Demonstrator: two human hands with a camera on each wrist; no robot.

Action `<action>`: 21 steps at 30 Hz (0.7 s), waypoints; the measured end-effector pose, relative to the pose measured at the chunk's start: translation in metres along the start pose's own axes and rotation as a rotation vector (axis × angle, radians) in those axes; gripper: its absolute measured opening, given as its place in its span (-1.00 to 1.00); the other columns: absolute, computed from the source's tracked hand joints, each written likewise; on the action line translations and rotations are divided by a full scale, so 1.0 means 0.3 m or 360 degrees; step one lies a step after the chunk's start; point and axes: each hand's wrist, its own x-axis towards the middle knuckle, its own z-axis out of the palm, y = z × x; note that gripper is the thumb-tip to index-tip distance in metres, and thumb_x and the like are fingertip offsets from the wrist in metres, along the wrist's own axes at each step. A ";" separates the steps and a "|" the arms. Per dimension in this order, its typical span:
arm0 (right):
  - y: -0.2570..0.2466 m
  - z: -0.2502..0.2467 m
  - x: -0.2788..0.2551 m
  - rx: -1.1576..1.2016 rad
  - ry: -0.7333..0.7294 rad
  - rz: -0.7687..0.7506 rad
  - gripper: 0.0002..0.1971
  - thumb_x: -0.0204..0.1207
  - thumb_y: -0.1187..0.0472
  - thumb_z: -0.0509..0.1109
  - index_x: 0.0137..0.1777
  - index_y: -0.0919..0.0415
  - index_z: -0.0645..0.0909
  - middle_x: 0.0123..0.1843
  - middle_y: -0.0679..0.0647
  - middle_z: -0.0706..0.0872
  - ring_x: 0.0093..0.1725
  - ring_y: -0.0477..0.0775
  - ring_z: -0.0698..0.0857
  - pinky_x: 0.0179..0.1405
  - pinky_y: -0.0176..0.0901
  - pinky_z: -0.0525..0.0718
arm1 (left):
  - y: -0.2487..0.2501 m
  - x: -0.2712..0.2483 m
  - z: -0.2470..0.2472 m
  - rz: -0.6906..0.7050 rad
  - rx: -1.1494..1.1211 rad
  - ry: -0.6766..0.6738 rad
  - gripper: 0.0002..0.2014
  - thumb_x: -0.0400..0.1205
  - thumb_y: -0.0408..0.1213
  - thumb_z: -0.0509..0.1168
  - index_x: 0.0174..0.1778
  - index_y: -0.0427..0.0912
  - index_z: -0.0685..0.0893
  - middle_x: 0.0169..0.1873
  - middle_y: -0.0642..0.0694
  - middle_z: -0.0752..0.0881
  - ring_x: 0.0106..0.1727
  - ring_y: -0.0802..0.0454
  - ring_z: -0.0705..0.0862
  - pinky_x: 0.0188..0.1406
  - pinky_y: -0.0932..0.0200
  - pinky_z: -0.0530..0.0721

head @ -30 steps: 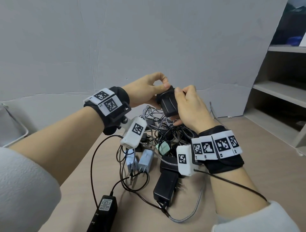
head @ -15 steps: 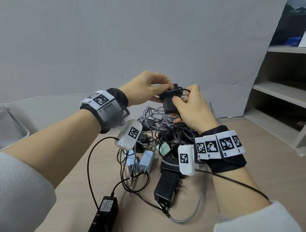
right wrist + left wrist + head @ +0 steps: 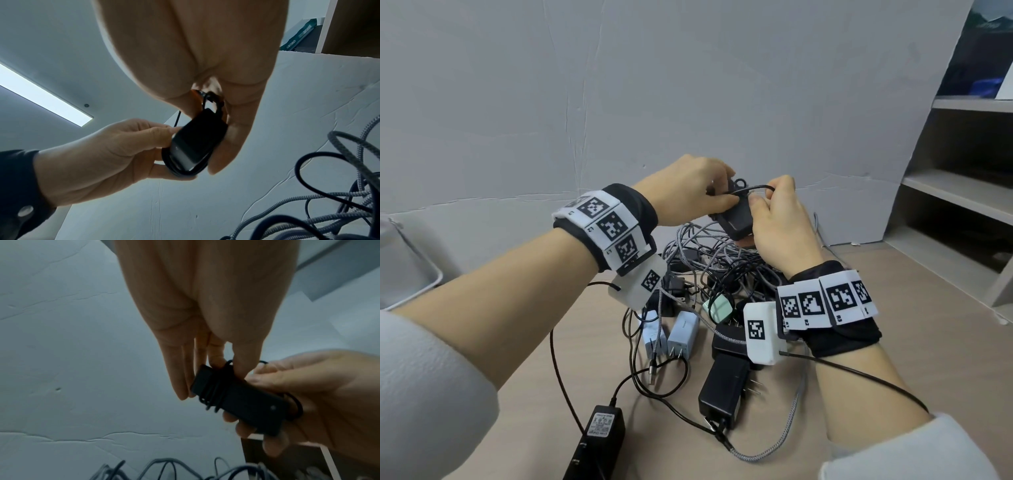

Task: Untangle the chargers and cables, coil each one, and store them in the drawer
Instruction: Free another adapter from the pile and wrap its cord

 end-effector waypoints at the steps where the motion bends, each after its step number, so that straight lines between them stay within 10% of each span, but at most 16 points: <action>1: 0.004 0.001 0.001 -0.0012 -0.0018 0.0013 -0.88 0.79 0.16 0.15 0.14 0.17 0.28 -0.06 0.01 0.59 0.02 0.19 0.59 -0.15 -0.10 0.41 | -0.004 0.001 0.007 0.0037 0.0038 -0.0038 -0.70 0.72 -0.14 0.33 -0.33 -0.08 0.51 0.42 -0.07 0.65 0.06 0.02 0.62 0.07 0.22 0.49; 8: -0.004 0.008 -0.003 0.0108 -0.0044 0.0132 -0.85 0.76 0.11 0.14 0.13 0.18 0.31 -0.07 0.06 0.59 0.00 0.34 0.75 -0.09 0.36 0.78 | -0.049 0.005 0.042 -0.0140 -0.0623 -0.0011 -0.76 0.74 -0.19 0.34 -0.04 -0.33 0.74 0.57 0.05 0.43 0.30 0.22 0.61 0.08 0.62 0.46; 13: -0.009 -0.005 -0.001 0.0086 0.0018 0.0176 -0.89 0.81 0.17 0.08 0.16 0.22 0.29 -0.11 0.09 0.56 -0.28 0.09 0.72 -0.46 -0.04 0.80 | -0.043 -0.005 0.092 -0.0251 -0.1223 -0.0032 -0.83 0.76 -0.30 0.31 -0.14 -0.20 0.71 0.49 -0.11 0.53 0.43 0.39 0.48 0.49 0.18 0.54; 21: -0.005 -0.015 0.005 0.0201 0.0016 0.0301 -0.76 0.71 0.05 0.18 0.20 0.20 0.32 0.00 0.07 0.60 -0.07 0.12 0.73 -0.20 0.16 0.84 | -0.019 0.013 0.093 -0.0364 -0.0918 0.0029 -0.87 0.79 -0.18 0.24 -0.06 -0.07 0.55 0.50 -0.06 0.51 0.29 -0.14 0.69 0.10 -0.21 0.80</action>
